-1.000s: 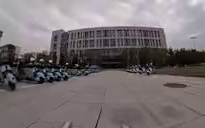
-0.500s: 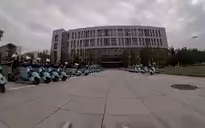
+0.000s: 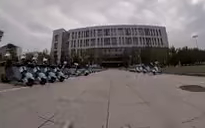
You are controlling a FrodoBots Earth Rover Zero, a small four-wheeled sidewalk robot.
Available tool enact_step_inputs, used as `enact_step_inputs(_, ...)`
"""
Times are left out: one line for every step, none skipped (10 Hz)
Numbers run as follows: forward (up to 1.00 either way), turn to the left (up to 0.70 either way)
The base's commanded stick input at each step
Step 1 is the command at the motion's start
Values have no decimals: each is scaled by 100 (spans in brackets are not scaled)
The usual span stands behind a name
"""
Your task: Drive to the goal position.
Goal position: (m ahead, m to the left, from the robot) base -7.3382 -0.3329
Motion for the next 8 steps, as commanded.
enact_step_inputs(70,2)
enact_step_inputs(70,1)
enact_step_inputs(70,0)
enact_step_inputs(70,0)
enact_step_inputs(70,0)
enact_step_inputs(70,0)
enact_step_inputs(70,0)
enact_step_inputs(70,0)
